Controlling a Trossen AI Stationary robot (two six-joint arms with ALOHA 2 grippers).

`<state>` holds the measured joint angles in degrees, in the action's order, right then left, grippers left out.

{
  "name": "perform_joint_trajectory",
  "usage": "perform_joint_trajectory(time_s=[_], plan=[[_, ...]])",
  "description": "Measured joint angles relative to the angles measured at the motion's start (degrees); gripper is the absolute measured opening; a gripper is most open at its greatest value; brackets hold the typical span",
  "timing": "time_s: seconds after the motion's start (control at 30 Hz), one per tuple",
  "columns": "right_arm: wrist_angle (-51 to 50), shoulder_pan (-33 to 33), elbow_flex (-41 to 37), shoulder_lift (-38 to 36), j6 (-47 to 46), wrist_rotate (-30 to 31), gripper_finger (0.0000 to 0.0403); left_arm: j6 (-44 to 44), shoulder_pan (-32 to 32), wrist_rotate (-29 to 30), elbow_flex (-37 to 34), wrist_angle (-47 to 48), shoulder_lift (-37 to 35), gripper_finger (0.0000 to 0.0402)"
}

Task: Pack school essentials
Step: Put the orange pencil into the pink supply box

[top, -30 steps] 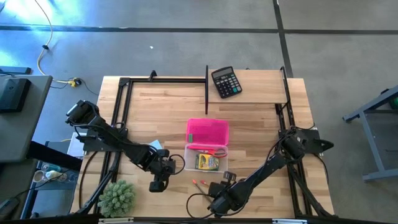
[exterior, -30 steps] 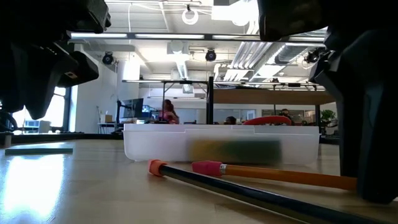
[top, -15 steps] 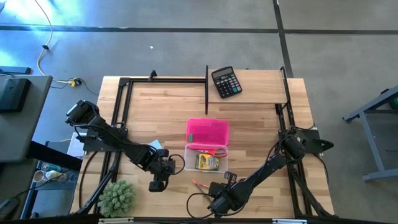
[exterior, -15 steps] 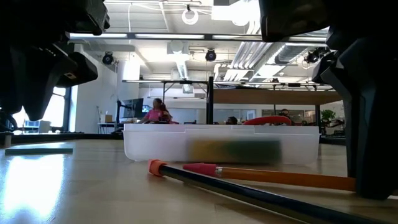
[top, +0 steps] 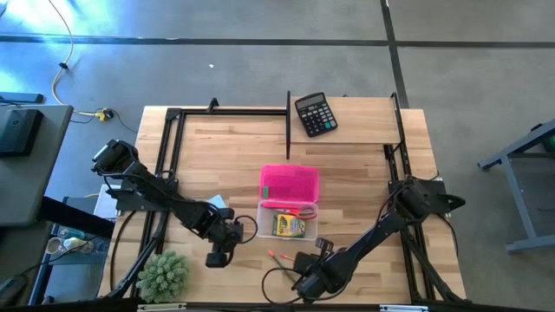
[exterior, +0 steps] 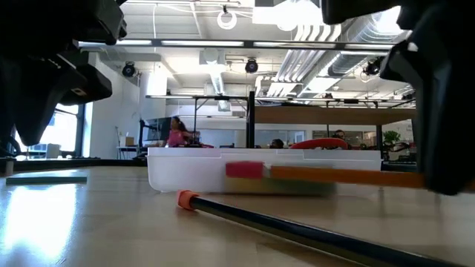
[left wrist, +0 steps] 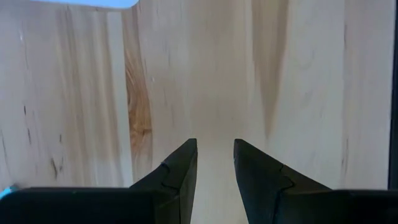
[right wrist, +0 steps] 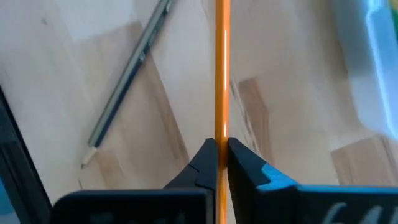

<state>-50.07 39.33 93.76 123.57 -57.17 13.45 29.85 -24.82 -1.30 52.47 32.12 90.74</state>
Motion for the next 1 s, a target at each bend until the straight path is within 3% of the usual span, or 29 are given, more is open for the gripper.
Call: perform_joint_trajectory(time_s=[0.4, 0.77, 1.0], plan=[[-5.1, -4.0, 0.2, -7.6, 6.0, 9.0, 0.0005, -1.1, 0.0, 0.2, 0.0, 1.1, 0.0, 0.0094], [-8.2, -16.3, 0.2, -9.2, 27.8, 6.7, 0.0005, -1.1, 0.0, 0.4, 0.0, 1.1, 0.0, 0.0094], [-8.0, -22.1, 0.2, -9.2, 38.8, 1.8, 0.0005, -2.0, 0.0, 0.5, 0.0, 1.1, 0.0, 0.0094]])
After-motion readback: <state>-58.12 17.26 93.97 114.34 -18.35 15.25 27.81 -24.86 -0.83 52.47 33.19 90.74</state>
